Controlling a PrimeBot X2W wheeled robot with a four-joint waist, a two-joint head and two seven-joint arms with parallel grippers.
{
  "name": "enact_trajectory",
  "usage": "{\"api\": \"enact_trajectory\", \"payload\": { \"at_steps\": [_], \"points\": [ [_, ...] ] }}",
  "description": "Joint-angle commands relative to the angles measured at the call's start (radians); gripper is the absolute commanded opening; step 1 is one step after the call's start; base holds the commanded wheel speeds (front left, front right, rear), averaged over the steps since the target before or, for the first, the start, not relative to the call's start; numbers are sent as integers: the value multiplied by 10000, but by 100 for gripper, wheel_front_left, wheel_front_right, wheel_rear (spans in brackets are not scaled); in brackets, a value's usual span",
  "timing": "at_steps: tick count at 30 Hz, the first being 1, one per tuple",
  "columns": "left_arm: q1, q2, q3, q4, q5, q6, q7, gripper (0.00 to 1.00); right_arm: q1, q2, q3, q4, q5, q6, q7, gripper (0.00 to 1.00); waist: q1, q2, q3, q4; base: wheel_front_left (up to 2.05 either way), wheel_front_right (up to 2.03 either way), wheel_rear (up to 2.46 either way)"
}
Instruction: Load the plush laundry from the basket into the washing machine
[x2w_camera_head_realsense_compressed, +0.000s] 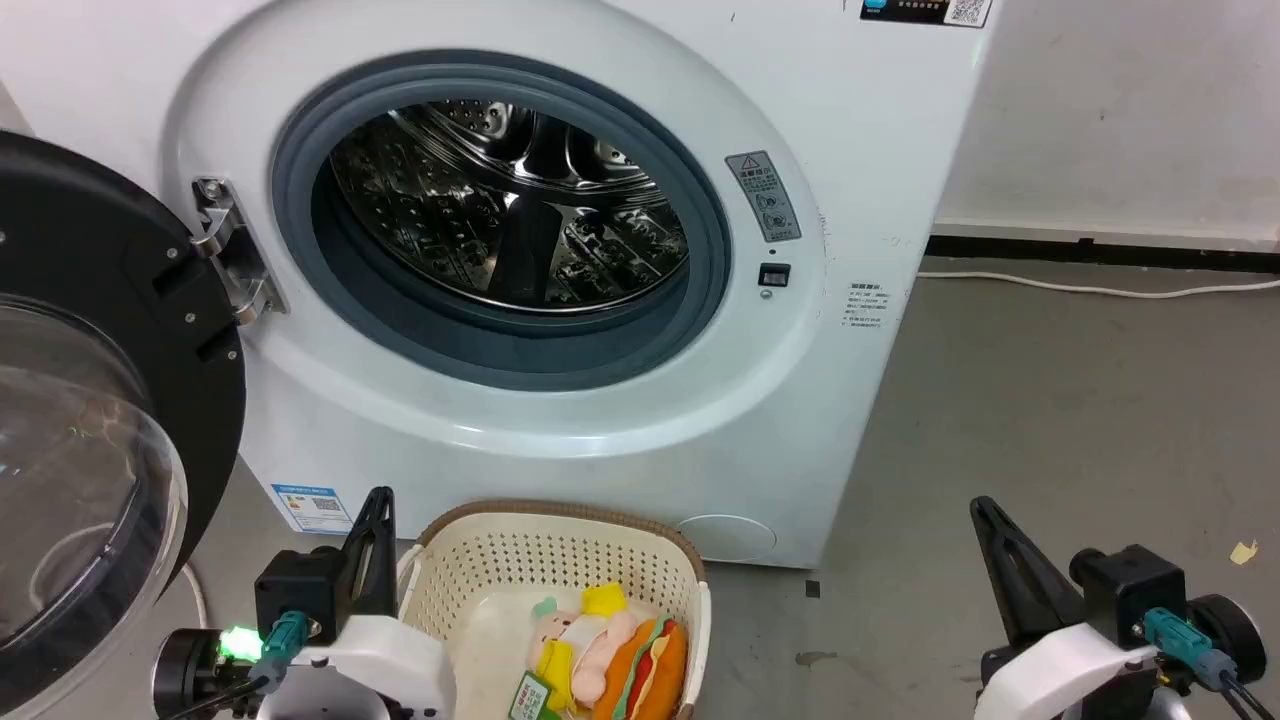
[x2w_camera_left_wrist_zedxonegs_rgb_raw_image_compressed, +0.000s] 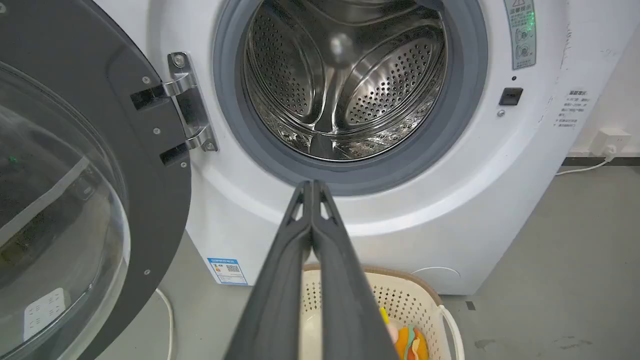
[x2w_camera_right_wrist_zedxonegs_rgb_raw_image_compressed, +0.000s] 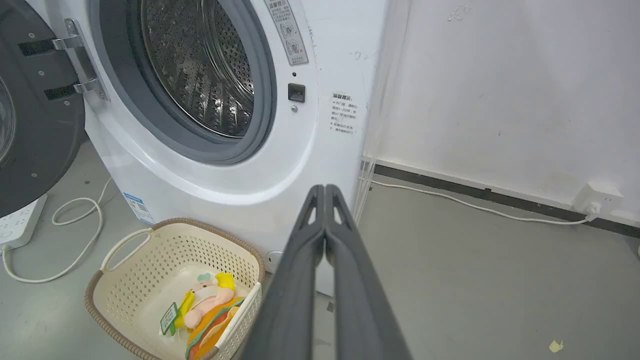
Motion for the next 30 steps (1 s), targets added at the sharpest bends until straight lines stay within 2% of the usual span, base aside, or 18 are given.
{"api": "enact_trajectory", "payload": {
  "at_steps": [1, 30],
  "points": [
    [102, 1, 5, -43, 24, -55, 3, 0, -116, -10, -5, 22, -74, -9, 14, 0, 0, 0, 0, 0, 0, 0, 0],
    [102, 1, 5, -43, 24, -55, 3, 0, -116, -10, -5, 22, -74, -9, 14, 0, 0, 0, 0, 0, 0, 0, 0]
  ]
}}
